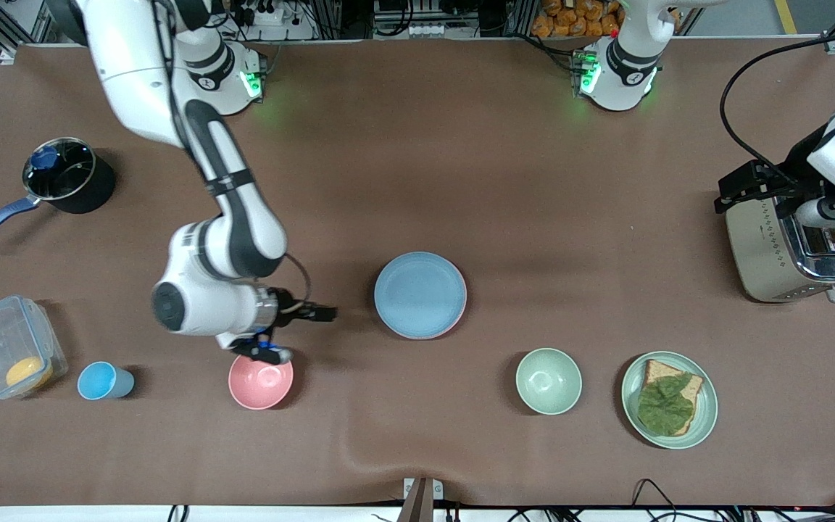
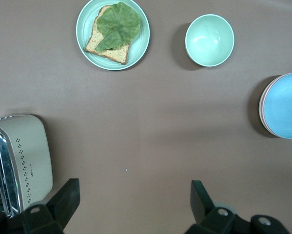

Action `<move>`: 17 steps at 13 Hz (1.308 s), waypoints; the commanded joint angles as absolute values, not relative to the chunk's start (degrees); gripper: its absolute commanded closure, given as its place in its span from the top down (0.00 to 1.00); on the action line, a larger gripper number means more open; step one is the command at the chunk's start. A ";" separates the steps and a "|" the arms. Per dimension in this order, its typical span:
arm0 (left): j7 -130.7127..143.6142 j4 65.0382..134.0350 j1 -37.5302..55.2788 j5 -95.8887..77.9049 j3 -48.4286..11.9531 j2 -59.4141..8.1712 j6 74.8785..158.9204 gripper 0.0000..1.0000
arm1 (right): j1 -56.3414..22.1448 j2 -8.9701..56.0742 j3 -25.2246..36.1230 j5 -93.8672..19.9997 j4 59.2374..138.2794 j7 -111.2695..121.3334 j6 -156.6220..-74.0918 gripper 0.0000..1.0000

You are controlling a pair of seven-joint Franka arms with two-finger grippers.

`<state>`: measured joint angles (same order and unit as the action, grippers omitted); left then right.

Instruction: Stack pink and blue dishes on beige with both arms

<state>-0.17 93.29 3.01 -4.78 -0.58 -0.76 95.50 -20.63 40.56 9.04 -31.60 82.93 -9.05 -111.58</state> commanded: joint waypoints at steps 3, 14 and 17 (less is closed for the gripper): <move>-0.97 92.72 2.90 -3.16 -0.97 -0.53 95.63 1.00 | -14.86 36.30 14.49 -23.65 83.67 5.94 -105.04 1.00; -1.05 92.29 2.81 -2.11 -1.14 -0.62 95.45 1.00 | 0.18 3.72 2.90 1.85 97.46 6.28 -99.79 1.00; -1.05 92.37 2.81 -2.11 -1.14 -0.53 95.45 1.00 | -0.53 1.23 2.72 1.32 94.14 -4.39 -91.34 1.00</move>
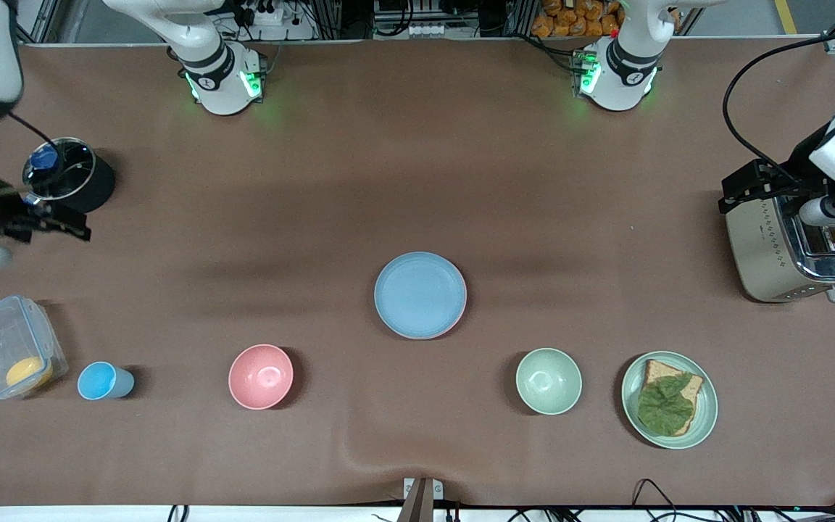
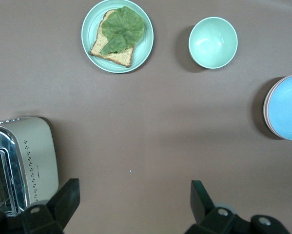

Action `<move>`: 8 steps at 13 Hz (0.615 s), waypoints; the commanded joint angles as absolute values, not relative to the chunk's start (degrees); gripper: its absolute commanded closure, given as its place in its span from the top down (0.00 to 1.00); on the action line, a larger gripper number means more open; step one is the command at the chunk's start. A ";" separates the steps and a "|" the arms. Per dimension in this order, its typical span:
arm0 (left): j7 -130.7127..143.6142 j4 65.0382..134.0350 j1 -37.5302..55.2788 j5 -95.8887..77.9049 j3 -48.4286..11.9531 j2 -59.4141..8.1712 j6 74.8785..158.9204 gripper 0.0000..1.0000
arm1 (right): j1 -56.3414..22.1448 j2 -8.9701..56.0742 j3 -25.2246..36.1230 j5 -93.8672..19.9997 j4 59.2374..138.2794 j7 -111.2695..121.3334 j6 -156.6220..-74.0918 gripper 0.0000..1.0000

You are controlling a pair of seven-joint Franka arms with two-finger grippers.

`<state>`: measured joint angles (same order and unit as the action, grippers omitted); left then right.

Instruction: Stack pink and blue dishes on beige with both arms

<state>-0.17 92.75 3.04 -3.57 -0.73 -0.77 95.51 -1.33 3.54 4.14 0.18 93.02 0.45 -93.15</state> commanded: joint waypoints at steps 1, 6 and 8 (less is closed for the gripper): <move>-1.05 92.37 2.81 -2.11 -1.14 -0.53 95.45 1.00 | -0.53 1.23 2.72 1.32 93.26 -4.48 -90.97 1.00; -0.97 92.46 2.81 -2.11 -1.14 -0.44 95.01 1.00 | -0.35 2.20 2.90 1.32 92.55 -4.31 -89.30 1.00; -1.05 92.37 2.73 -2.02 -1.05 -0.62 94.83 1.00 | -0.44 2.29 2.73 1.32 91.76 -4.22 -89.30 1.00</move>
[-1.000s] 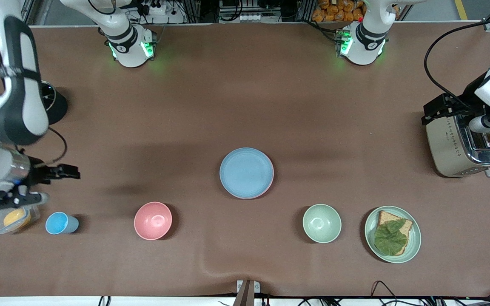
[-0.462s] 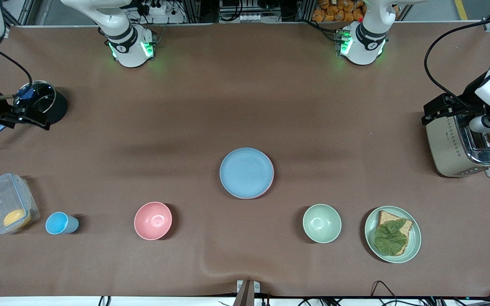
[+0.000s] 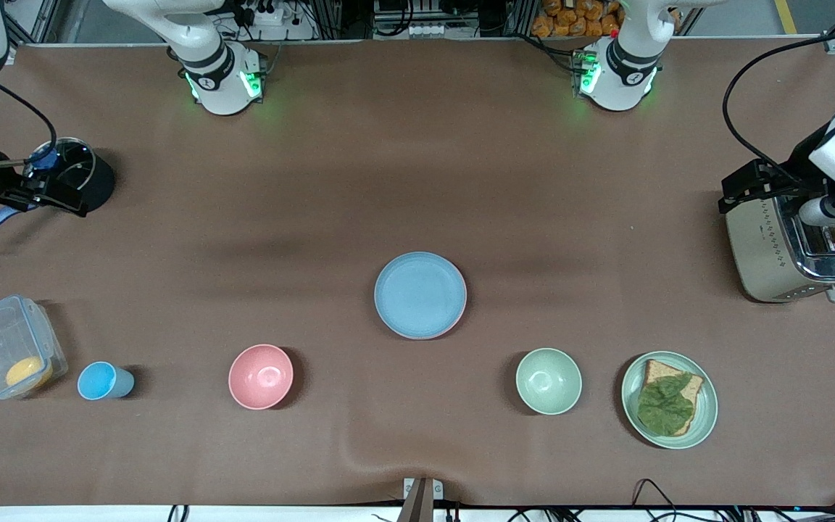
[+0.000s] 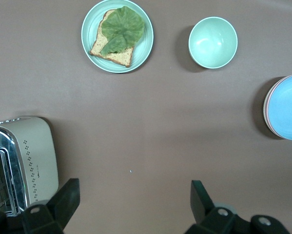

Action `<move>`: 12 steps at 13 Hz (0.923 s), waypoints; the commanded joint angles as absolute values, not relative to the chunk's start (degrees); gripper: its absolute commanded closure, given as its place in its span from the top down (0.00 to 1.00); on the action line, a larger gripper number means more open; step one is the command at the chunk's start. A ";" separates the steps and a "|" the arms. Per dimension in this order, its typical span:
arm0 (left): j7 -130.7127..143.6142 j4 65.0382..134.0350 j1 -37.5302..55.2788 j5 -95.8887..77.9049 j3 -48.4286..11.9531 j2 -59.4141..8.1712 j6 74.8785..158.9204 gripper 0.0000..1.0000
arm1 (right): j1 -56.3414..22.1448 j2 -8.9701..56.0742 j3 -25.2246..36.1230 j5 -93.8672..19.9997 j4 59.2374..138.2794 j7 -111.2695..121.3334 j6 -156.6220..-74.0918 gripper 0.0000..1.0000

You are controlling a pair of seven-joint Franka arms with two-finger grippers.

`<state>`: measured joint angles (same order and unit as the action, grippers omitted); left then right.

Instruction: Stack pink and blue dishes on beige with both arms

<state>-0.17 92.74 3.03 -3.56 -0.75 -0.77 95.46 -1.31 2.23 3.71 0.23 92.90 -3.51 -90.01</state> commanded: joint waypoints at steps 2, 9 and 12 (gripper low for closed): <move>-1.05 92.29 2.72 -2.02 -0.97 -0.70 94.57 1.00 | -0.44 2.29 2.64 1.32 91.50 -4.22 -89.04 1.00; -0.97 92.02 2.64 -2.11 -0.70 -0.79 94.57 1.00 | -0.97 2.29 2.72 1.32 91.23 -4.48 -88.95 1.00; -0.97 91.93 2.64 -2.02 -0.79 -0.88 94.57 1.00 | -0.97 2.29 2.72 1.32 91.23 -4.31 -88.33 1.00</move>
